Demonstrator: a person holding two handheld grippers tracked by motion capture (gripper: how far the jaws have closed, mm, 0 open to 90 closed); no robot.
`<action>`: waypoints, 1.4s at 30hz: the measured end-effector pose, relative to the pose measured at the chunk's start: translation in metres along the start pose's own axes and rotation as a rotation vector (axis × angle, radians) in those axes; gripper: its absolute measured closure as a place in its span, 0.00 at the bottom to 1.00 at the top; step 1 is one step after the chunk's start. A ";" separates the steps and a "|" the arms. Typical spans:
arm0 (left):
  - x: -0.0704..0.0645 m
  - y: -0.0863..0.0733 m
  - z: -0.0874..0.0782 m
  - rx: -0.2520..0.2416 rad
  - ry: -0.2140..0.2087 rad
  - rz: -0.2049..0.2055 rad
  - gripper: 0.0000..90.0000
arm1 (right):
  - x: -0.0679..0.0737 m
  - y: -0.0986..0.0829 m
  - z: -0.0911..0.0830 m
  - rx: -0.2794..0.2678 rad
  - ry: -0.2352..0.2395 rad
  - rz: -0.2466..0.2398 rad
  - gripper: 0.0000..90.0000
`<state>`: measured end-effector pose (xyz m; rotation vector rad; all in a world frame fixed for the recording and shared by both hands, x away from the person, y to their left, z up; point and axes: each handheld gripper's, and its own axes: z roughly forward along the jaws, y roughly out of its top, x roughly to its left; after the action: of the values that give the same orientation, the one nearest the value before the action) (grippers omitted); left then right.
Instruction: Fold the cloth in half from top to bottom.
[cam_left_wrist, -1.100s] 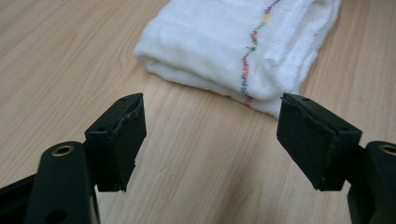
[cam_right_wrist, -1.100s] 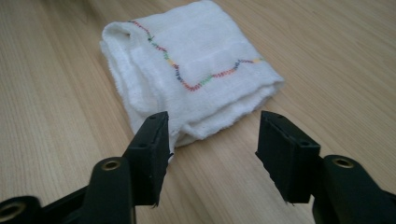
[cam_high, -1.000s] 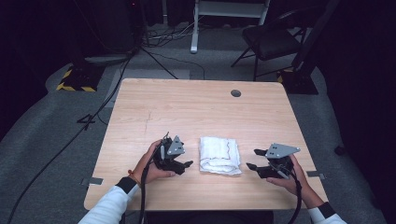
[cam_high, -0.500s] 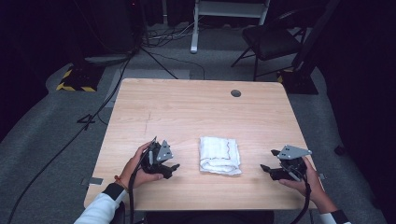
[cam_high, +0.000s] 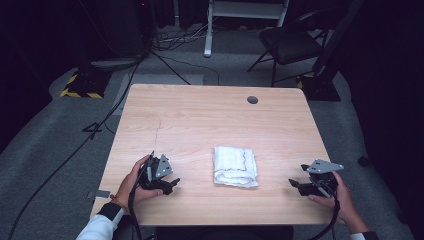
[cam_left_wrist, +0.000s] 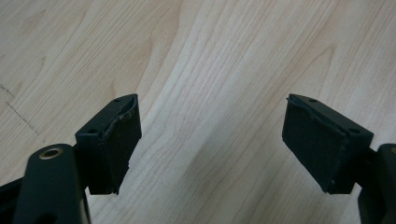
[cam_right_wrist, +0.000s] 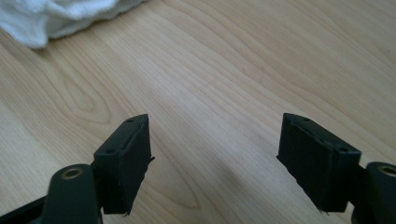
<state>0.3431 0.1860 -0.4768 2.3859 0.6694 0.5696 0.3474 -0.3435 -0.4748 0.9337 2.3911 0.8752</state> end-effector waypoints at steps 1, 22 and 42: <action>0.002 -0.004 0.001 0.009 0.003 -0.001 0.22 | -0.001 -0.002 0.000 0.004 -0.001 0.004 0.28; 0.027 -0.055 -0.002 -0.046 -0.154 -0.211 0.20 | -0.032 -0.052 -0.003 -0.051 -0.035 0.233 0.23; 0.023 -0.054 -0.003 -0.036 -0.112 -0.246 0.19 | -0.033 -0.052 -0.003 -0.047 -0.035 0.246 0.20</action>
<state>0.3415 0.2385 -0.5038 2.2399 0.8784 0.3374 0.3447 -0.3979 -0.5036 1.2321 2.2480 0.9898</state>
